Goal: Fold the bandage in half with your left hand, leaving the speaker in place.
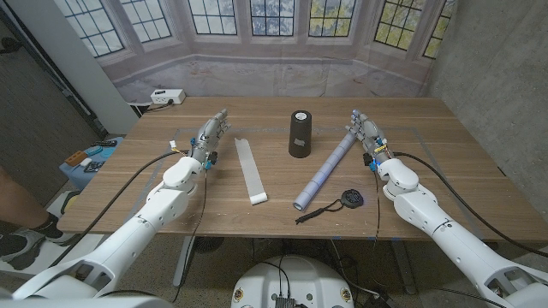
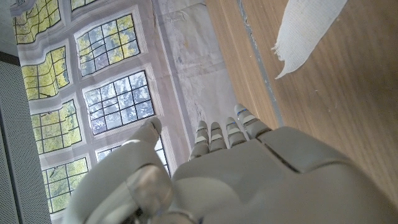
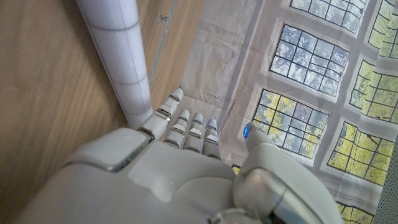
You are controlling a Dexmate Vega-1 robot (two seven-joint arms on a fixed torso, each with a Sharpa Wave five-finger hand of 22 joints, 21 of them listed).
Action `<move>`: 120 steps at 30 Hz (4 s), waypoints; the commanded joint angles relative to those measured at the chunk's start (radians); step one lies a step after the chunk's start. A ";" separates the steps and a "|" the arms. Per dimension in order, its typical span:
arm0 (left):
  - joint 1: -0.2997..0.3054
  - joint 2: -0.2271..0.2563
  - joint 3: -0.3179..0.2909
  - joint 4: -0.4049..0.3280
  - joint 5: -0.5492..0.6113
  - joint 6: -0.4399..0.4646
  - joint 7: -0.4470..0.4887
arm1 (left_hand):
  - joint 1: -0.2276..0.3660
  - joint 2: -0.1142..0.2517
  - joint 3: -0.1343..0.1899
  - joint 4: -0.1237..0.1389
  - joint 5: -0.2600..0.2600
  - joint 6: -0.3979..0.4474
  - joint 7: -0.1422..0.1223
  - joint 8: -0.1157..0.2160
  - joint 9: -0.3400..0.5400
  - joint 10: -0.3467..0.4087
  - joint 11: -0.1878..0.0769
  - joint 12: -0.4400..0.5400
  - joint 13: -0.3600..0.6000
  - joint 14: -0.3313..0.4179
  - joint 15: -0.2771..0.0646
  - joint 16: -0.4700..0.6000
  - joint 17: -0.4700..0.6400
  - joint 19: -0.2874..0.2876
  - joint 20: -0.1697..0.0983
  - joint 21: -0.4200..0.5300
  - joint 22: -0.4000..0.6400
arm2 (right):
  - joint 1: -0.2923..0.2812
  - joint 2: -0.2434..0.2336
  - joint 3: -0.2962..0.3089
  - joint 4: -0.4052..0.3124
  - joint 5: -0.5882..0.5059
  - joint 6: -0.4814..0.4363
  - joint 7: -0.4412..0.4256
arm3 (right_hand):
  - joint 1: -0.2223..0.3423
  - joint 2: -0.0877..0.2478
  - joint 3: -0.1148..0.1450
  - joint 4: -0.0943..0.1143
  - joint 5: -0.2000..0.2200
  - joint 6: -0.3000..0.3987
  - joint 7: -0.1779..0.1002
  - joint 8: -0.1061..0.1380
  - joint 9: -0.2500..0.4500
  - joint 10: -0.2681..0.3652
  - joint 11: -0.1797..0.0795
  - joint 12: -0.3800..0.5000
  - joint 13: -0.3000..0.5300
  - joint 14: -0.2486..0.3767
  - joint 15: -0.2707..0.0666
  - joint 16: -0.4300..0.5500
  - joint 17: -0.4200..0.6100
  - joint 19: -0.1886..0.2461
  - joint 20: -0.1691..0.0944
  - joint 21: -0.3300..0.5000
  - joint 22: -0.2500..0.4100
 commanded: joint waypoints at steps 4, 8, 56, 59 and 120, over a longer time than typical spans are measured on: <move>-0.013 0.023 0.010 -0.023 0.069 0.008 0.055 | 0.058 -0.006 0.013 -0.072 0.009 0.071 -0.012 0.011 0.003 0.049 -0.016 0.004 0.005 0.031 -0.017 0.001 0.004 0.031 -0.006 0.000 0.003 | 0.013 0.005 -0.003 0.014 -0.017 0.015 -0.007 | 0.012 0.000 0.004 -0.009 0.000 0.017 0.001 0.006 0.005 0.010 0.002 0.006 0.002 0.009 -0.054 0.011 -0.002 0.010 -0.063 0.005 0.003; -0.011 0.038 0.008 -0.039 0.092 0.018 0.076 | 0.083 -0.011 0.015 -0.108 0.014 0.115 -0.025 0.016 0.004 0.082 -0.038 0.008 0.005 0.057 -0.034 0.004 0.005 0.047 -0.010 0.002 0.004 | 0.019 0.011 -0.004 0.027 -0.024 0.028 -0.007 | 0.013 0.000 0.004 -0.011 -0.001 0.019 -0.002 0.005 0.005 0.009 -0.003 0.005 0.002 0.007 -0.057 0.012 -0.004 0.007 -0.065 0.004 0.003; -0.030 0.304 0.043 -0.391 0.475 0.469 0.229 | 0.217 -0.065 -0.018 -0.153 0.023 0.338 -0.026 0.021 0.009 0.106 -0.025 -0.022 0.009 0.096 -0.011 -0.006 0.010 0.084 -0.009 -0.004 0.009 | 0.090 0.011 -0.020 0.109 -0.038 0.036 0.048 | 0.020 0.005 0.006 -0.032 -0.004 0.030 0.004 0.002 0.006 0.017 0.001 0.007 0.003 0.009 -0.056 0.023 -0.017 0.016 -0.063 0.007 0.003; -0.046 0.322 0.056 -0.412 0.497 0.520 0.212 | 0.222 -0.071 -0.029 -0.149 0.020 0.343 -0.023 0.013 0.010 0.077 0.002 -0.030 0.010 0.067 0.004 -0.010 0.011 0.072 -0.005 -0.008 0.010 | 0.093 0.010 -0.020 0.111 -0.038 0.035 0.050 | 0.020 0.005 0.006 -0.033 -0.004 0.031 0.004 0.003 0.006 0.018 0.003 0.008 0.003 0.009 -0.055 0.024 -0.018 0.017 -0.063 0.007 0.003; -0.512 0.297 0.511 -0.419 1.041 1.178 -0.325 | 0.283 -0.104 -0.086 -0.141 0.016 0.610 0.007 0.039 0.010 -0.079 0.115 -0.029 0.002 -0.168 0.091 -0.009 0.012 -0.073 0.038 -0.021 0.006 | 0.148 0.041 -0.026 0.222 -0.045 0.087 0.075 | 0.039 0.010 0.016 -0.059 -0.005 0.106 0.038 0.014 0.003 0.061 0.042 0.017 0.002 0.040 -0.040 0.038 -0.028 0.054 -0.051 0.013 0.002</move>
